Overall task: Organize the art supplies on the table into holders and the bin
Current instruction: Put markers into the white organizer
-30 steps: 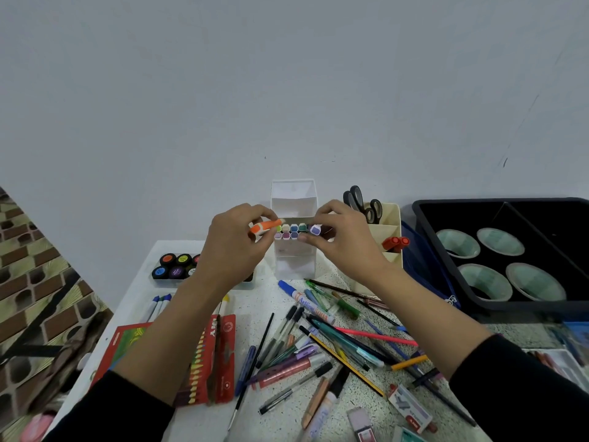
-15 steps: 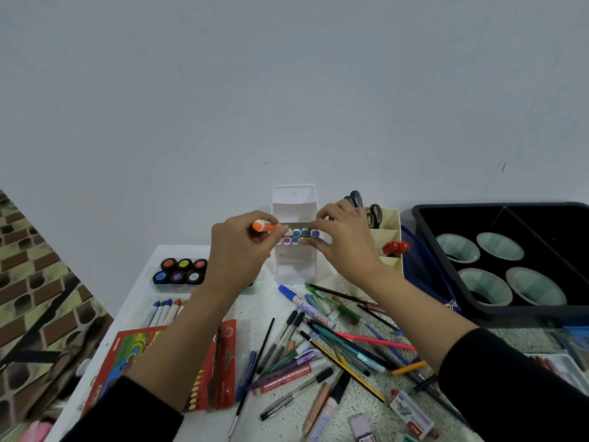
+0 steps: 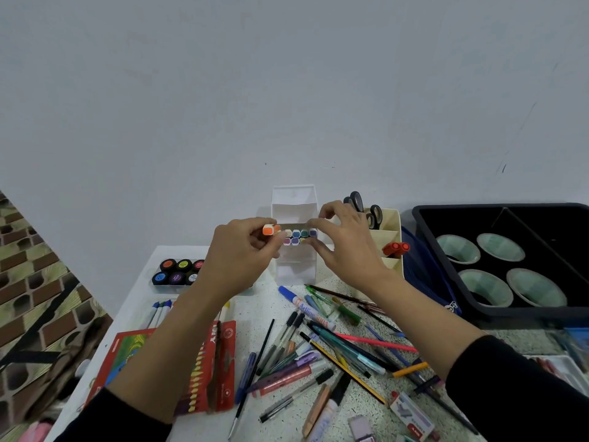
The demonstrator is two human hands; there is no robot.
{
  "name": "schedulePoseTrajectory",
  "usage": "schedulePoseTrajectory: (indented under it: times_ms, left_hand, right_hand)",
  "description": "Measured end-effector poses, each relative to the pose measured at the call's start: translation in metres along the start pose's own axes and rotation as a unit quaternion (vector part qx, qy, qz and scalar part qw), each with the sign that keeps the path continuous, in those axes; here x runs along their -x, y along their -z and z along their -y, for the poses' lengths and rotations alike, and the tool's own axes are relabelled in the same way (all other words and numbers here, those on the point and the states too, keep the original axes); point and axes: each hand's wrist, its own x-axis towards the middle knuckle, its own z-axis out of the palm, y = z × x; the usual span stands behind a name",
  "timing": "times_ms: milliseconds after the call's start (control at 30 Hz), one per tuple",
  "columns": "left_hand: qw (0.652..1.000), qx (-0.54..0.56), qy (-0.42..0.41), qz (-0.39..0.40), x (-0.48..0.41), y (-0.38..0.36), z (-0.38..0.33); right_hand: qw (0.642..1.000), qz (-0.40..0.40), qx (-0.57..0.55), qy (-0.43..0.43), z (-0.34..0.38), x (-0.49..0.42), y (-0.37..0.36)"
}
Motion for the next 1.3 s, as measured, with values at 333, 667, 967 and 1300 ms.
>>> schedulePoseTrajectory:
  times_ms: [333,667,967,1300]
  left_hand:
    - [1.000,0.000,0.018,0.025,-0.013,-0.011,0.007]
    - [0.995,0.027,0.036,0.088,-0.022,-0.014,0.017]
    - [0.999,-0.028,-0.044,-0.004,-0.028,-0.019,0.031]
    - [0.997,-0.069,-0.037,-0.003,-0.031,-0.023,0.043]
  right_hand:
    - [0.999,0.036,-0.015,-0.016,0.009,-0.015,-0.005]
    - [0.997,0.061,-0.036,-0.018,0.005,-0.024,-0.009]
    - [0.993,0.066,-0.089,-0.029,0.002,-0.021,-0.017]
    - [0.994,0.062,-0.083,-0.027,0.004,-0.019,-0.021]
